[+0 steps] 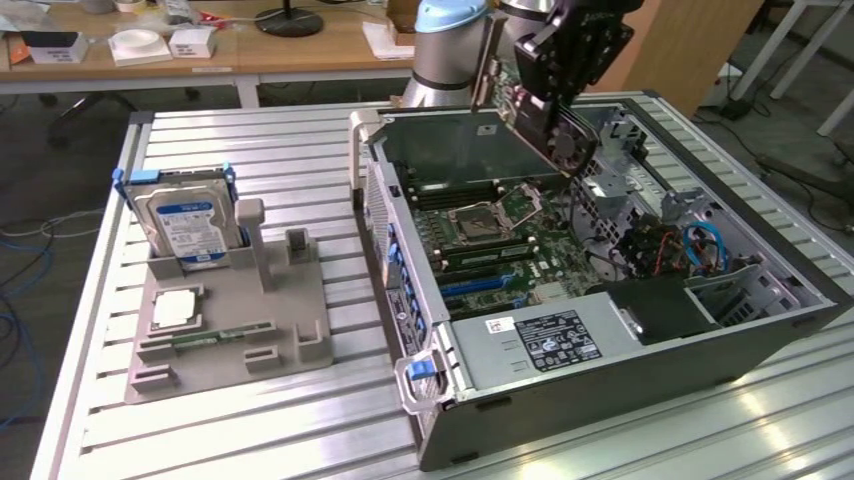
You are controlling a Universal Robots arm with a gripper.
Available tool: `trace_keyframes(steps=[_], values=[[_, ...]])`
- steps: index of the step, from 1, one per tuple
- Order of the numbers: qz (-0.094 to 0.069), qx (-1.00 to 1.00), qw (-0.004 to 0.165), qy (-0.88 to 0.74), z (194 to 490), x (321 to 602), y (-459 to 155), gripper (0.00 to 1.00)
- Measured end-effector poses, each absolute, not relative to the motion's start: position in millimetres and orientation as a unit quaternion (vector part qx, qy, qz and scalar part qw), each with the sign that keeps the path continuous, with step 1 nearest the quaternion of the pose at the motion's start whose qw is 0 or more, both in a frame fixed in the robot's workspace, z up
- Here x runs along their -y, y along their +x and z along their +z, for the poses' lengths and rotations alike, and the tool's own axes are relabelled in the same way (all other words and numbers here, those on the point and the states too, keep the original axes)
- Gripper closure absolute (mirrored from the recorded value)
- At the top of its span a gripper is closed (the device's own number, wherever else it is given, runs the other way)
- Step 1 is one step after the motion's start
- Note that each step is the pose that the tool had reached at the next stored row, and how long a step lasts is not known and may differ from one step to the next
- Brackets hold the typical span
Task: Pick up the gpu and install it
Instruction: 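Insert the gpu into the slot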
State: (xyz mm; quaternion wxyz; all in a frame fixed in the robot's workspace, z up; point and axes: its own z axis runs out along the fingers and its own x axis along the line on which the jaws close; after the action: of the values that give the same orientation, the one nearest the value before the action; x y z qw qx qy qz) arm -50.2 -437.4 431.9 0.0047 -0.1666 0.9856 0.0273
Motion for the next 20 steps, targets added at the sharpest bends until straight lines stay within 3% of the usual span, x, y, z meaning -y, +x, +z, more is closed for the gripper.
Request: trace_keyframes(steps=[20], values=[[0.022,-0.957,-0.004,-0.288,430.7,437.4,-50.1,0.74]])
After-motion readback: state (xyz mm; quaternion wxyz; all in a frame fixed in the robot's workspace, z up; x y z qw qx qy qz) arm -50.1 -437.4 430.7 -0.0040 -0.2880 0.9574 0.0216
